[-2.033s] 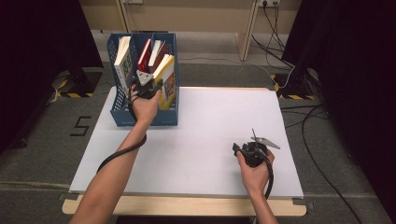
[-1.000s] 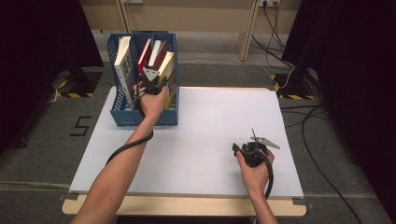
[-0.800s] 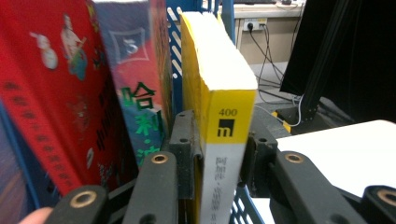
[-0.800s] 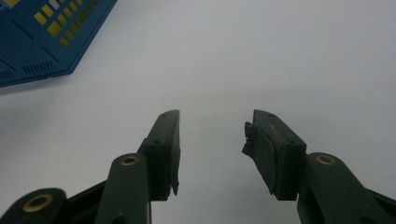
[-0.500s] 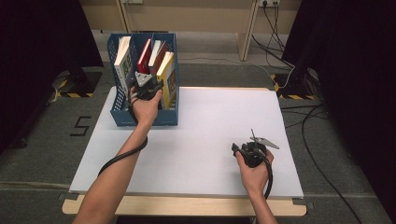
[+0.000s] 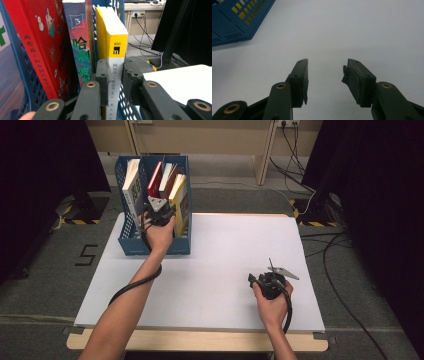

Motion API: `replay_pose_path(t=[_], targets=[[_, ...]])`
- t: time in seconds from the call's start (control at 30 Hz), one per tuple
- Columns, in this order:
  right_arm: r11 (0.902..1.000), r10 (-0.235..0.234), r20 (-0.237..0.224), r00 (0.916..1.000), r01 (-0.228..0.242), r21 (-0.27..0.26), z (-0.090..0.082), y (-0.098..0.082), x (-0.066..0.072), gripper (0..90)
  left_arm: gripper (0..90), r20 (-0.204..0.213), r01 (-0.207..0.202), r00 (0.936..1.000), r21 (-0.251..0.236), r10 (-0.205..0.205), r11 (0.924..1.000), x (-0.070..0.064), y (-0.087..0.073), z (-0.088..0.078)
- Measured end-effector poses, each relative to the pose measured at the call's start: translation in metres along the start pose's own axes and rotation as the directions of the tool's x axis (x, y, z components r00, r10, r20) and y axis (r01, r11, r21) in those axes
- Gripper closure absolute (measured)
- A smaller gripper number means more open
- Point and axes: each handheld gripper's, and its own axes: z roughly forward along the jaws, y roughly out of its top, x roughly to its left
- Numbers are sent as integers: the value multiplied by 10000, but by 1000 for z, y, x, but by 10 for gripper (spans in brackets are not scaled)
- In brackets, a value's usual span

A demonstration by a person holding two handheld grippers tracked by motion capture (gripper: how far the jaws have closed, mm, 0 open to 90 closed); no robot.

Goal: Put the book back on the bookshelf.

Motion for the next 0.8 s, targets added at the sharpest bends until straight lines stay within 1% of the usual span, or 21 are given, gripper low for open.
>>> replay_pose_path(t=[0.07, 0.17, 0.37, 0.43, 0.57, 0.8], targets=[[10000, -9, 16, 10000, 9, -19, 0, 0, 0, 531, 757, -43, 19, 10000, -4, -19, 10000, 0, 0, 2], [10000, 29, -1, 10000, -29, 15, 1, 0, 0, 531, 757, -109, -61, 9999, 48, 62, 10000, 0, 2, 5], [10000, -36, 8, 10000, 36, 16, 1, 0, 0, 531, 757, -183, -35, 9998, 124, 38, 9999, 1, 5, 10], [10000, 19, 5, 10000, -19, 25, 1, 0, 0, 531, 757, -211, -18, 9998, 161, 22, 9999, 1, 5, 11], [10000, -27, 7, 10000, 27, -17, 0, 0, -1, 531, 757, -286, 57, 9996, 194, -51, 9998, 3, 6, 12], [10000, -29, 11, 10000, 29, -5, 1, 0, 0, 532, 757, -270, 64, 9996, 199, -58, 9998, 4, 7, 13]])
